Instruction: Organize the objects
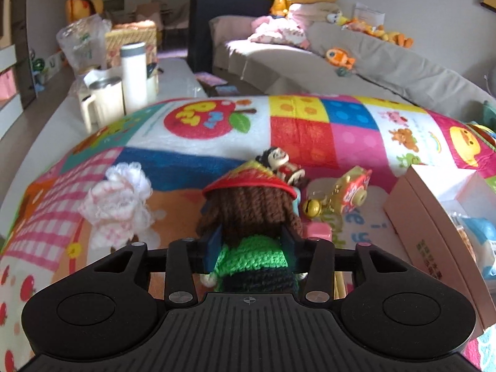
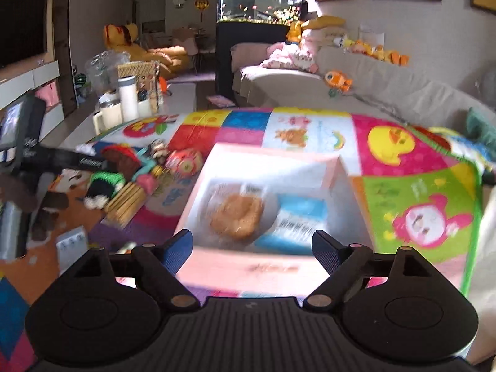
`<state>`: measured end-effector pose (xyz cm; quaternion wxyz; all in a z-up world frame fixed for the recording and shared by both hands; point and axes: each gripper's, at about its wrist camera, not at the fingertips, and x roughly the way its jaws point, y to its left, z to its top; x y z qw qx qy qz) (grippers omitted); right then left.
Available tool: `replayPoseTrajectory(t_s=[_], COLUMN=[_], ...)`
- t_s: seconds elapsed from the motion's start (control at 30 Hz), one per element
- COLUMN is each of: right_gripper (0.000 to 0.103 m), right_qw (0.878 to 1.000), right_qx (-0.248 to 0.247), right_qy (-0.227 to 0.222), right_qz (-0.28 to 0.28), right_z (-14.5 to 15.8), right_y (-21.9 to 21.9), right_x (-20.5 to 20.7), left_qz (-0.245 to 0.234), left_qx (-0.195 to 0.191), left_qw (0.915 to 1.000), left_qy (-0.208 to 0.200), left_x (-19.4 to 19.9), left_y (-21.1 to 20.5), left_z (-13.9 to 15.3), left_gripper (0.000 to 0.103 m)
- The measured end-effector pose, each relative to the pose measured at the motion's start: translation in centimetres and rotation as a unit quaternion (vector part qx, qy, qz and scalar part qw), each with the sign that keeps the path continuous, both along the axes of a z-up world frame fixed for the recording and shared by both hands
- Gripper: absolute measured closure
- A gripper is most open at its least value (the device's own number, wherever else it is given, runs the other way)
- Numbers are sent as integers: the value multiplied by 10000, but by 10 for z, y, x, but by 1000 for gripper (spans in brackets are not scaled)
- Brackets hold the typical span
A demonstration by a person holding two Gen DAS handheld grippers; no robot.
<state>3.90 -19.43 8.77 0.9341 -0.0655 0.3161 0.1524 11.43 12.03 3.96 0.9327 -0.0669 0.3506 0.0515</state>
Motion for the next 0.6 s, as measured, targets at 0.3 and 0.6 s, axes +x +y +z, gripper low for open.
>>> replayPoseTrajectory(t_s=[0.3, 0.6], right_gripper=[19, 17], right_qw=[9984, 9985], right_qx=[-2, 302], right_qy=[276, 189], right_qz=[487, 427], right_z=[-22, -21], right_y=[31, 66], right_x=[0, 50], left_qz=[1, -78], left_qx=[-38, -983], left_qw=[9997, 9946], left_qy=[253, 325], left_x=[13, 12], left_y=[-3, 27], left_z=[-8, -21], left_gripper=[44, 43])
